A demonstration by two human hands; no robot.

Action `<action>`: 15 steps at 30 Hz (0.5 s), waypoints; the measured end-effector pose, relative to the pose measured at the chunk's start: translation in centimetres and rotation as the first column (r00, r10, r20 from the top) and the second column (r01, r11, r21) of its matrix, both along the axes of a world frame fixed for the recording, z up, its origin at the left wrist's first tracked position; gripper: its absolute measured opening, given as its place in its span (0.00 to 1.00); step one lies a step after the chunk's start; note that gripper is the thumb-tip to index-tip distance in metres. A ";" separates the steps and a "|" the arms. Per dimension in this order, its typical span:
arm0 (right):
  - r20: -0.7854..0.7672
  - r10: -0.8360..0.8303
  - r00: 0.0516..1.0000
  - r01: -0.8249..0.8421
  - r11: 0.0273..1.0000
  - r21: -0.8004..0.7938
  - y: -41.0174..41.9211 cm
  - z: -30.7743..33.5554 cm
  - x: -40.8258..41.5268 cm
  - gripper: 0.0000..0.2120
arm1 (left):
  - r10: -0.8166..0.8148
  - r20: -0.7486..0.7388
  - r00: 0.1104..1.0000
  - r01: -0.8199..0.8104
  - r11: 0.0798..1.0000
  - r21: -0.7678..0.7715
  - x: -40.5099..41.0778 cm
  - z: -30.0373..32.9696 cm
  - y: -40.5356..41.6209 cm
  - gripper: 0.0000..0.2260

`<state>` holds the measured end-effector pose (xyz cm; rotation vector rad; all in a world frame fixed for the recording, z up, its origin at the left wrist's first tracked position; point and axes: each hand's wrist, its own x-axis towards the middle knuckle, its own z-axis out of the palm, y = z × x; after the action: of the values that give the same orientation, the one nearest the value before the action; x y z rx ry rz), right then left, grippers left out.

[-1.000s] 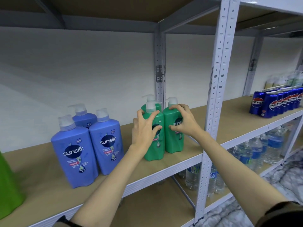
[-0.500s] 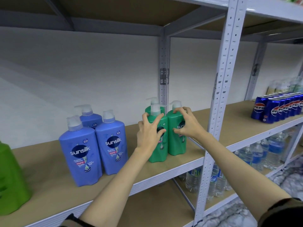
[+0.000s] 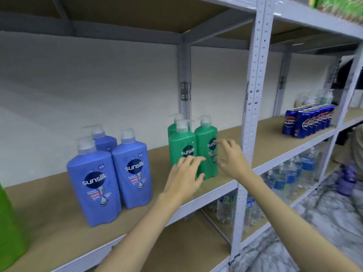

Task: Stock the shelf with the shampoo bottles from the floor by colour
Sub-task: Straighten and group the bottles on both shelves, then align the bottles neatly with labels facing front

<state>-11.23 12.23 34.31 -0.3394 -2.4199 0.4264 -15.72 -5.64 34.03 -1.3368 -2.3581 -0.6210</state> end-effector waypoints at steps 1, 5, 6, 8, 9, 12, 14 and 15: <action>0.040 -0.002 0.999 0.000 0.999 0.042 0.2 -0.9 0.0 0.21 | -0.007 0.000 1.000 0.007 1.000 -0.023 -0.5 -0.3 0.7 0.19; 0.374 -0.027 0.927 0.020 1.000 0.022 2.3 -1.9 -0.6 0.15 | -0.038 0.114 0.993 0.048 0.995 -0.088 -2.3 -0.5 3.1 0.19; 0.453 -0.040 0.890 0.031 0.999 0.027 2.9 -1.9 -0.8 0.15 | -0.043 0.140 0.989 0.059 0.992 -0.113 -2.6 -0.5 3.4 0.19; 0.572 -0.048 0.819 0.044 0.999 0.021 3.6 -2.1 -0.7 0.18 | -0.031 0.160 0.987 0.058 0.984 -0.169 -3.0 -0.6 3.9 0.19; 0.606 -0.043 0.794 0.044 0.999 0.013 3.7 -2.1 -0.6 0.18 | -0.017 0.174 0.985 0.052 0.978 -0.202 -3.0 -0.5 4.1 0.19; 0.673 0.000 0.740 0.039 0.998 -0.042 3.9 -1.0 0.3 0.16 | 0.014 0.305 0.952 0.083 0.950 -0.300 -2.7 0.8 4.7 0.16; 0.717 0.041 0.696 0.035 0.995 -0.092 3.7 0.9 1.3 0.16 | 0.003 0.385 0.923 0.146 0.923 -0.357 -2.2 2.6 5.1 0.14; 0.739 0.062 0.671 0.035 0.993 -0.115 3.6 2.3 1.9 0.16 | -0.004 0.406 0.914 0.173 0.908 -0.382 -1.8 3.9 5.3 0.14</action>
<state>-9.29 15.80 36.59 -0.6549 -3.2105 0.5106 -17.49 -0.37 37.89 -1.6323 -2.8939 -0.4680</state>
